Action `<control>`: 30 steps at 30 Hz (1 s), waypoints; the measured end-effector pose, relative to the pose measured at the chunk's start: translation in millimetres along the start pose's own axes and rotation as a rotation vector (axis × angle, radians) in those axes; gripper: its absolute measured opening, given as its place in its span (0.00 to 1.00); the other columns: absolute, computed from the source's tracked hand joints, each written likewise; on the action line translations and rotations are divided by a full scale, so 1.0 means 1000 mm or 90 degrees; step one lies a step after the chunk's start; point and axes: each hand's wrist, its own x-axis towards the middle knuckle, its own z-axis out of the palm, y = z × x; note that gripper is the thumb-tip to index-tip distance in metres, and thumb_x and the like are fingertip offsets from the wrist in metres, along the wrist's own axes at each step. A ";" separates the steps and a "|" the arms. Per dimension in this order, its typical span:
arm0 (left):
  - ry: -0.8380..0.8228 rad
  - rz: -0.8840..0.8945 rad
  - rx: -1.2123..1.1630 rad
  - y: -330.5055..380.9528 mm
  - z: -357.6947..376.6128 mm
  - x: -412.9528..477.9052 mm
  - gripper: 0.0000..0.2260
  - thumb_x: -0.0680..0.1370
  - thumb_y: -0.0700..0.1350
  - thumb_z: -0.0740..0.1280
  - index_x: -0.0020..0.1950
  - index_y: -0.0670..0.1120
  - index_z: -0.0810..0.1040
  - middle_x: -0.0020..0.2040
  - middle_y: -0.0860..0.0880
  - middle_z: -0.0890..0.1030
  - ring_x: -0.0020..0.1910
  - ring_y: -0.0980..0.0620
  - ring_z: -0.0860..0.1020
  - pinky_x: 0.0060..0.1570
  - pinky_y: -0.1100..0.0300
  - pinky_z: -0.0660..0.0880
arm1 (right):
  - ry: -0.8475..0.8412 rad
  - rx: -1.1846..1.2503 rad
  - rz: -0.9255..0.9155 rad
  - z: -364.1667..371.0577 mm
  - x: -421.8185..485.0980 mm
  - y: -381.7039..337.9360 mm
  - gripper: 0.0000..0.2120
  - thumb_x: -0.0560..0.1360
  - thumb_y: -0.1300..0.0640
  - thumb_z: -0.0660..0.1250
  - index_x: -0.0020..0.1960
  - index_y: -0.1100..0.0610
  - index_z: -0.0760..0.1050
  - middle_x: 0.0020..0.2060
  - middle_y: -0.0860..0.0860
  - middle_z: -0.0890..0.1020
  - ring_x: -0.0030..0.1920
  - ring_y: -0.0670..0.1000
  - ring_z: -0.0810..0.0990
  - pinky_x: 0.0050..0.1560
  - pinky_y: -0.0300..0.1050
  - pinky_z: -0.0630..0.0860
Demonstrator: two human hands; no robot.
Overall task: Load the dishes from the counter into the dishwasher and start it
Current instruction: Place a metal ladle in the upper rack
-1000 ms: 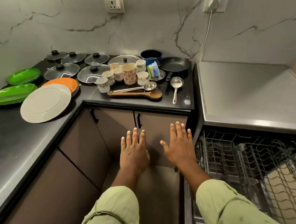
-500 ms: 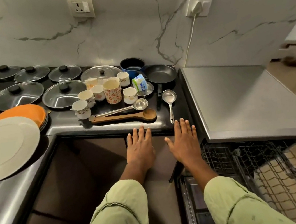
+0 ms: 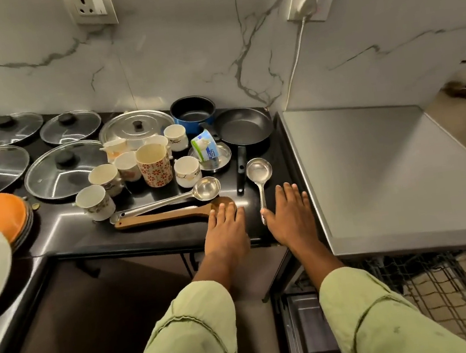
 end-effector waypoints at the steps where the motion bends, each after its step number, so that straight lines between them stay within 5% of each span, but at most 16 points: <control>1: 0.004 0.001 0.002 0.002 0.000 0.008 0.30 0.83 0.49 0.57 0.81 0.45 0.47 0.82 0.44 0.49 0.80 0.44 0.44 0.78 0.46 0.42 | -0.002 0.015 0.001 0.000 0.009 0.002 0.33 0.81 0.43 0.57 0.79 0.58 0.52 0.79 0.57 0.55 0.79 0.56 0.49 0.78 0.53 0.47; 4: -0.002 0.013 0.022 0.006 0.000 0.027 0.32 0.83 0.50 0.59 0.81 0.44 0.49 0.81 0.44 0.51 0.80 0.44 0.45 0.78 0.46 0.41 | -0.001 0.061 0.015 0.002 0.030 0.006 0.27 0.81 0.47 0.60 0.75 0.59 0.63 0.74 0.57 0.66 0.74 0.57 0.63 0.74 0.52 0.61; 6: -0.025 0.025 0.042 0.008 0.002 0.036 0.33 0.82 0.52 0.62 0.81 0.44 0.49 0.81 0.45 0.52 0.80 0.44 0.45 0.78 0.45 0.39 | 0.000 0.081 0.016 0.001 0.041 0.006 0.21 0.81 0.49 0.61 0.69 0.58 0.70 0.66 0.56 0.74 0.65 0.57 0.73 0.63 0.51 0.71; 10: -0.080 0.074 0.076 0.009 0.003 0.052 0.32 0.80 0.54 0.65 0.80 0.47 0.57 0.81 0.48 0.54 0.80 0.44 0.42 0.75 0.41 0.35 | -0.021 0.131 0.047 0.006 0.067 0.007 0.13 0.80 0.52 0.62 0.60 0.57 0.78 0.56 0.56 0.80 0.54 0.57 0.79 0.48 0.47 0.73; 16: -0.168 0.088 0.148 0.005 -0.004 0.077 0.36 0.78 0.60 0.65 0.80 0.46 0.58 0.81 0.48 0.55 0.80 0.44 0.45 0.74 0.41 0.34 | -0.074 0.285 0.140 0.027 0.101 0.009 0.10 0.75 0.52 0.70 0.43 0.59 0.82 0.41 0.56 0.84 0.44 0.58 0.82 0.39 0.42 0.69; 21: -0.189 0.102 0.219 0.007 -0.006 0.083 0.38 0.78 0.63 0.64 0.81 0.46 0.55 0.81 0.47 0.54 0.80 0.44 0.47 0.74 0.40 0.33 | -0.106 0.382 0.218 0.038 0.119 0.007 0.17 0.69 0.51 0.76 0.28 0.55 0.74 0.30 0.54 0.80 0.36 0.60 0.83 0.40 0.55 0.82; 30: -0.201 0.123 0.255 0.015 -0.011 0.086 0.36 0.78 0.61 0.65 0.79 0.43 0.60 0.80 0.43 0.57 0.80 0.46 0.54 0.73 0.43 0.32 | -0.176 0.513 0.255 0.038 0.121 0.017 0.16 0.76 0.59 0.71 0.31 0.60 0.74 0.28 0.55 0.76 0.27 0.52 0.76 0.31 0.45 0.77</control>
